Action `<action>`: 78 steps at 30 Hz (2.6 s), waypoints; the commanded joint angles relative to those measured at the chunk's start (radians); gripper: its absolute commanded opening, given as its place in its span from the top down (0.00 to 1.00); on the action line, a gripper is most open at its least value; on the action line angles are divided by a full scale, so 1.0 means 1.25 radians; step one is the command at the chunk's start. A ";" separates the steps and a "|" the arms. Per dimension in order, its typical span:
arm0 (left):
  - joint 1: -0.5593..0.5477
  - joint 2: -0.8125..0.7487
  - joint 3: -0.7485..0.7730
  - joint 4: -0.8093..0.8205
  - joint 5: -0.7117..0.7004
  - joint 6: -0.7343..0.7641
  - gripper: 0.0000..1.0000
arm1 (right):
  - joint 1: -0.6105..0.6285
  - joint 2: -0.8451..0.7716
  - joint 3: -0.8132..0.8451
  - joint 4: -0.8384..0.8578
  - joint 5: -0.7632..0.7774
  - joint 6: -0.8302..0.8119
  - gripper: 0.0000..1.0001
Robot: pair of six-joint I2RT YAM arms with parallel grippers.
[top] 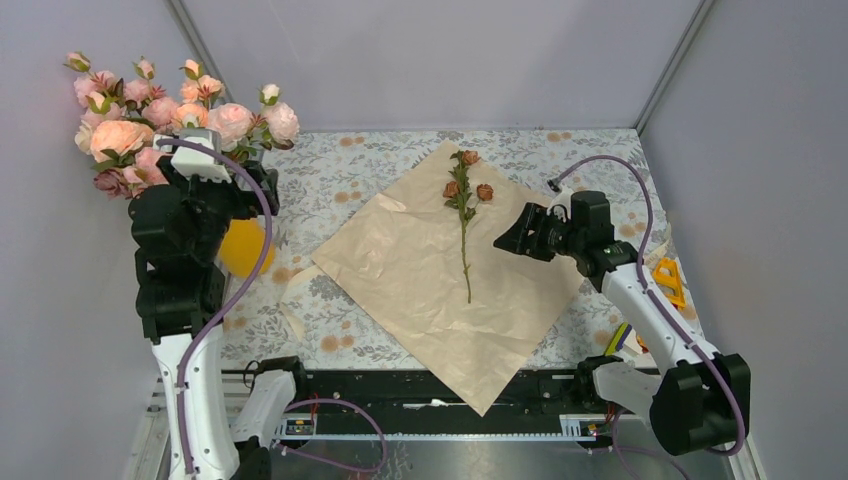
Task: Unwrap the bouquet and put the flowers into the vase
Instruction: Pick up the fake flower from the wrapping paper.
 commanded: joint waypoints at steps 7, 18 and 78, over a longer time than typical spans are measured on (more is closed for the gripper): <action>-0.327 0.055 -0.070 0.007 -0.112 -0.027 0.08 | 0.220 0.140 0.181 -0.192 0.385 -0.097 0.35; -0.499 0.145 -0.309 0.238 -0.048 -0.170 0.07 | 0.340 0.460 0.384 -0.231 0.524 -0.052 0.40; -0.499 0.115 -0.364 0.245 -0.073 -0.185 0.05 | 0.318 0.837 0.700 -0.343 0.641 -0.022 1.00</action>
